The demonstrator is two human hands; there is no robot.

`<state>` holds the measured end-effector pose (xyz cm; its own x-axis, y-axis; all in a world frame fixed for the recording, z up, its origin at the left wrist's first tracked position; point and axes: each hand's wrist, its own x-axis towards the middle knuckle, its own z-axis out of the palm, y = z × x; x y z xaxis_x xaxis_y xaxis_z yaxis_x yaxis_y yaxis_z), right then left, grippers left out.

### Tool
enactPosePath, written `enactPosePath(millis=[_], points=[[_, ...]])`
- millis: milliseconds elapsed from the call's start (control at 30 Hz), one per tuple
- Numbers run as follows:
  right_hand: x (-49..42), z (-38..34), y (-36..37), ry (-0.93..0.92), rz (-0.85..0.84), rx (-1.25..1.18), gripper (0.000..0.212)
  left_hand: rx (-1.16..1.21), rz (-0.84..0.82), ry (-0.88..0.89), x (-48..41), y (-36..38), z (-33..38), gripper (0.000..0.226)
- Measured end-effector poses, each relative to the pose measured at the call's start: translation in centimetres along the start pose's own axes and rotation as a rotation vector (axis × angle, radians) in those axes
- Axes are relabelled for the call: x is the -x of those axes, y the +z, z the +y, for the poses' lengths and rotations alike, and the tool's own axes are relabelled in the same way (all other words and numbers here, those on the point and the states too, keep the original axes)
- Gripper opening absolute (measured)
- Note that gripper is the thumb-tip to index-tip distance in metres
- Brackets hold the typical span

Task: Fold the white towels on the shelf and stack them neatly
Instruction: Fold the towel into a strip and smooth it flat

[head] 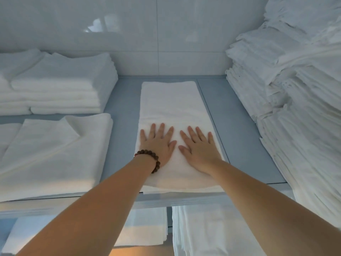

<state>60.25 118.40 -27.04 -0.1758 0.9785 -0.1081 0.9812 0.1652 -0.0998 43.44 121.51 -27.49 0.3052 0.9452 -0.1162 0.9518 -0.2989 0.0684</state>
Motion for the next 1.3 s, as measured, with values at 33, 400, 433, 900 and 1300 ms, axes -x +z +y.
enactPosePath(millis=[33,400,433,900,1300], points=[[0.9,0.4,0.0,-0.036,-0.003,0.003,0.061,0.007,-0.009,0.008,1.0,0.1,0.1,0.058],[10.6,2.0,-0.3,-0.194,-0.043,0.062,0.097,-0.018,-0.061,0.172,12.3,1.1,1.1,0.111],[11.5,2.1,0.3,-0.207,-0.037,0.123,0.098,-0.038,-0.064,0.182,12.5,1.3,0.9,0.110],[15.5,2.5,0.7,-0.224,0.058,0.319,0.110,-0.196,-0.076,0.121,16.7,0.5,2.4,0.078],[25.9,1.2,-3.3,-0.203,-0.200,-0.034,0.081,-0.083,-0.090,0.183,26.3,-4.4,3.1,0.048]])
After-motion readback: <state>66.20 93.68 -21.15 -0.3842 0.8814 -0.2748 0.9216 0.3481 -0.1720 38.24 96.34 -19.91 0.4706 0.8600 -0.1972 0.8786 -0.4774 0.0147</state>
